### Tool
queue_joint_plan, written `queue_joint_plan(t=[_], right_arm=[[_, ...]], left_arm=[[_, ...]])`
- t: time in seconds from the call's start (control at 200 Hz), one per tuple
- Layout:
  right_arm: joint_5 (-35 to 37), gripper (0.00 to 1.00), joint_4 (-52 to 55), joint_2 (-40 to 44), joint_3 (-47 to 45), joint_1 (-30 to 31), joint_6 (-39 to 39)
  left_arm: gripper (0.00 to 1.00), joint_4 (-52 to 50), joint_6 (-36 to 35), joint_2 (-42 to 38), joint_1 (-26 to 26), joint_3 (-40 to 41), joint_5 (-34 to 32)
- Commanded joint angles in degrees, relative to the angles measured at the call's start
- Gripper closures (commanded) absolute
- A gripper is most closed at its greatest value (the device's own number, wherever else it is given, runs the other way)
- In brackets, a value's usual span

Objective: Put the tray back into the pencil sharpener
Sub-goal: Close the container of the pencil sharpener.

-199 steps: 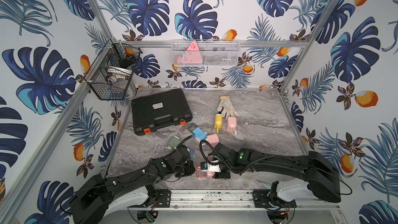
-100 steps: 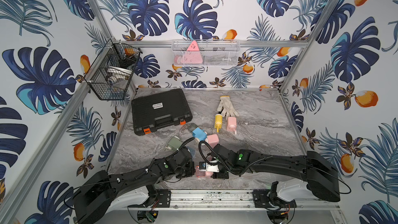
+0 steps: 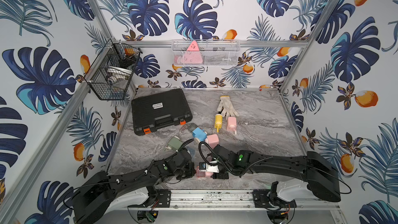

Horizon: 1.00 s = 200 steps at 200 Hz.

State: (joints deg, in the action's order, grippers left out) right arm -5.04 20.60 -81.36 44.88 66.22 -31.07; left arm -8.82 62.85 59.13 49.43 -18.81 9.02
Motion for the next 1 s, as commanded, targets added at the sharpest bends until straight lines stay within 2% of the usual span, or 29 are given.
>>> queue_joint_plan(t=[0.0,0.095,0.255,0.451,0.721,0.836,0.997], right_arm=[[-0.5,0.70,-1.5,-0.1,-0.1,0.1,-0.1],[-0.2,0.70,-1.5,-0.2,-0.3,0.1,-0.1],[-0.2,0.70,-1.5,-0.4,-0.1,0.1,-0.1],[-0.2,0.70,-1.4,-0.4,-0.1,0.1,0.0],[-0.5,0.70,-1.5,-0.4,-0.4,0.1,0.4],[-0.7,0.70,-1.9,-0.3,-0.5,0.1,0.6],[-0.9,0.70,-2.2,0.0,-0.7,0.1,1.0]], left_arm=[[0.98,-5.0,0.4,-2.6,0.1,-1.6,-5.1],[0.98,-11.2,0.3,-5.1,0.1,-2.8,-8.9],[0.91,-13.8,0.1,-6.0,0.1,-3.4,-9.4],[0.76,-8.5,-0.7,-5.0,0.0,-3.1,-5.1],[0.67,-3.6,-1.3,-3.5,0.1,-2.4,-1.8],[0.65,-2.7,-1.8,-0.8,0.3,-2.6,-1.7],[0.69,-2.2,-2.2,1.4,0.5,-3.1,-2.0]])
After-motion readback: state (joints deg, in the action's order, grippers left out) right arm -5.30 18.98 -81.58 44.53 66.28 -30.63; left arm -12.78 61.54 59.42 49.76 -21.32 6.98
